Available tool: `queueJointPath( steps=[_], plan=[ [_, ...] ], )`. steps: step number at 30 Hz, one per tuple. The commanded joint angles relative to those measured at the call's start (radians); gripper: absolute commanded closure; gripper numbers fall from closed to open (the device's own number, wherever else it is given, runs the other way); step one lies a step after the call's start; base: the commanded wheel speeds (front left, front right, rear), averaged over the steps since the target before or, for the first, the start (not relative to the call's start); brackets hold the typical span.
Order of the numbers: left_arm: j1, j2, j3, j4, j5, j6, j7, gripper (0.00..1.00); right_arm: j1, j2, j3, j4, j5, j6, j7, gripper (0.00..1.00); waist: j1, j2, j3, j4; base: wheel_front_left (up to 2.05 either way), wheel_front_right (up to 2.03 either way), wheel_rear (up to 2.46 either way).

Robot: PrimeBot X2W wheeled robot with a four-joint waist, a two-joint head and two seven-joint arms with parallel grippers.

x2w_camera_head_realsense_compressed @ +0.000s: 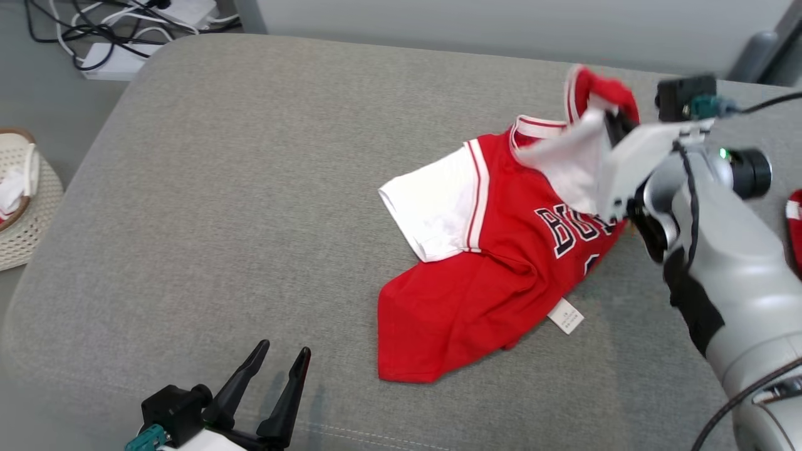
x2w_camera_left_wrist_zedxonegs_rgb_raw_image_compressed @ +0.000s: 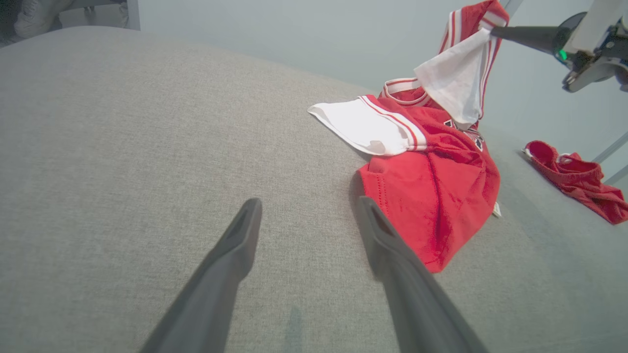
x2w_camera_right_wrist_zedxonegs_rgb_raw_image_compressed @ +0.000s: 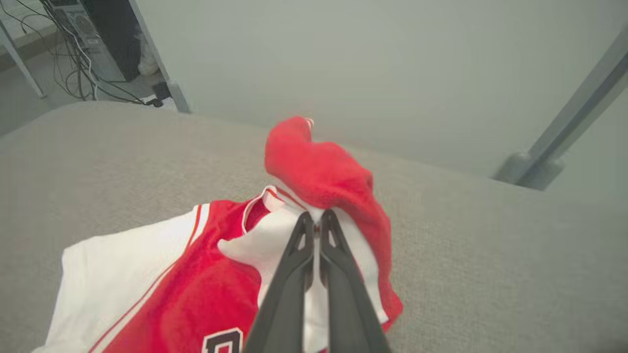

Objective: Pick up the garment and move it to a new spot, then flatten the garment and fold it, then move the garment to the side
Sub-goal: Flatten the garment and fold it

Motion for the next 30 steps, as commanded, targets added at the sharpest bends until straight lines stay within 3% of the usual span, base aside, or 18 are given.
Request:
queueJointPath(
  steps=[1, 5, 11, 14, 22, 30],
  plan=[
    [-0.050, 0.016, 0.034, -0.029, -0.008, -0.007, -0.010, 0.00, 0.016, 0.014, -0.006, -0.019, -0.030, 0.000, 0.019, 0.00, 0.0000, 0.0000, 0.004, -0.018, 0.00, 0.00, 0.00],
    [-0.055, 0.021, 0.029, -0.045, -0.006, -0.007, -0.010, 0.00, 0.040, 0.014, -0.003, -0.043, -0.063, 0.000, -0.012, 0.00, 0.0000, 0.0000, -0.004, -0.048, 0.00, 0.00, 0.00],
    [-0.050, 0.031, 0.025, -0.076, 0.014, -0.007, -0.011, 0.00, 0.160, 0.014, 0.127, -0.250, 0.040, 0.000, -0.041, 0.00, 0.0000, 0.0000, -0.013, -0.102, 0.00, 0.00, 0.00],
    [-0.054, 0.040, 0.010, -0.105, 0.029, -0.007, -0.011, 0.00, 0.222, 0.014, 0.145, -0.319, 0.055, 0.000, -0.051, 0.00, 0.0000, 0.0000, -0.017, -0.123, 0.00, 0.00, 0.00],
    [-0.107, 0.091, -0.120, -0.141, 0.076, -0.007, -0.011, 0.00, 0.370, 0.014, 0.109, -0.462, 0.043, 0.000, -0.082, 0.00, 0.0000, 0.0000, -0.024, -0.190, 0.00, 0.00, 0.00],
    [-0.186, 0.130, -0.245, -0.077, 0.130, -0.007, -0.011, 0.00, 0.504, 0.014, 0.047, -0.603, -0.019, 0.000, -0.076, 0.00, 0.0000, 0.0000, 0.000, -0.297, 0.00, 0.00, 0.00]
  ],
)
